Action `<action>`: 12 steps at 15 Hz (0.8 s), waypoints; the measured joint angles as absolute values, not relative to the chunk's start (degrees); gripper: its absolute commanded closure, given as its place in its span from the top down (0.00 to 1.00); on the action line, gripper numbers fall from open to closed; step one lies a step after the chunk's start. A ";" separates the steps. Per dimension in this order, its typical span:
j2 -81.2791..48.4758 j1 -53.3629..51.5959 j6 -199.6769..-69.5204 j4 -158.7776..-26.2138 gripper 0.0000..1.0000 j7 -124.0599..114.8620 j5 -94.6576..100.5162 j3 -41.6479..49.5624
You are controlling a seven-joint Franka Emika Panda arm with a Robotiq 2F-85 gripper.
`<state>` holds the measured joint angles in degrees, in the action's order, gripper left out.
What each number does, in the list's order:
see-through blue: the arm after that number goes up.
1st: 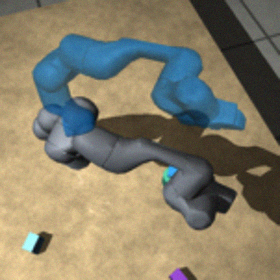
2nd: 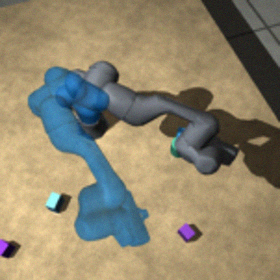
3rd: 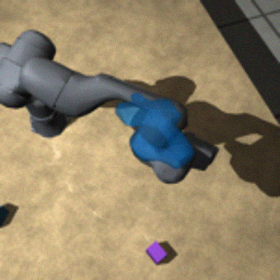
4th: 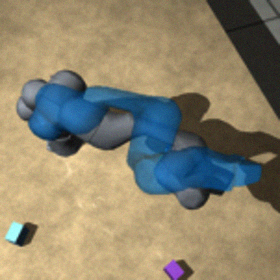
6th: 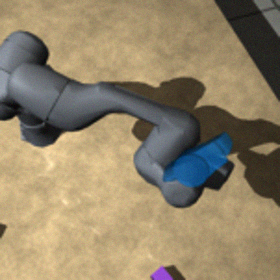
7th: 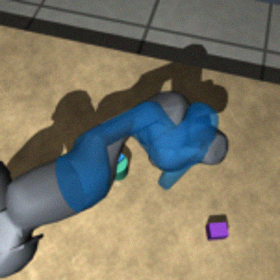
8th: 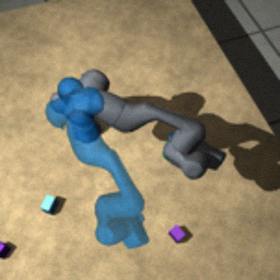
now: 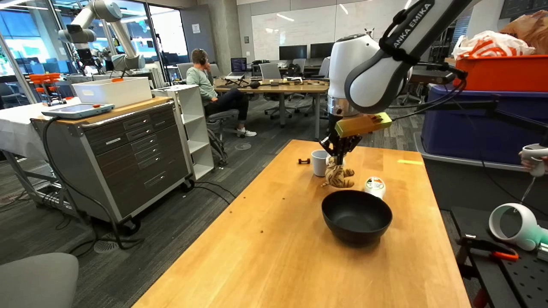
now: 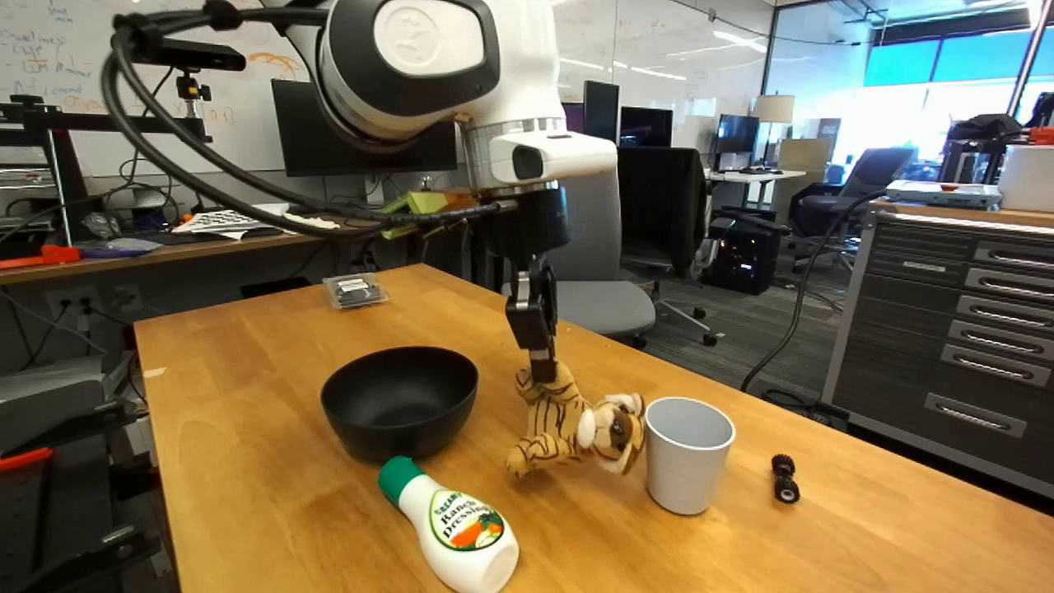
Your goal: Put the toy tiger in the black bowl
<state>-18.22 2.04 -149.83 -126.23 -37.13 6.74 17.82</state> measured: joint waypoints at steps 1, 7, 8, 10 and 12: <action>-16.61 1.28 -149.67 -127.16 0.03 -37.20 6.79 17.81; -3.19 -0.57 -146.57 -134.30 0.03 -37.10 8.18 14.39; -0.51 -0.54 -145.47 -135.79 0.03 -36.72 8.14 13.09; 4.77 -0.51 -142.52 -138.85 0.03 -34.85 7.05 10.14; 9.22 -0.49 -139.74 -141.61 0.03 -33.09 5.67 7.43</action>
<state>9.22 -0.49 -139.74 -141.61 -33.09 5.67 7.43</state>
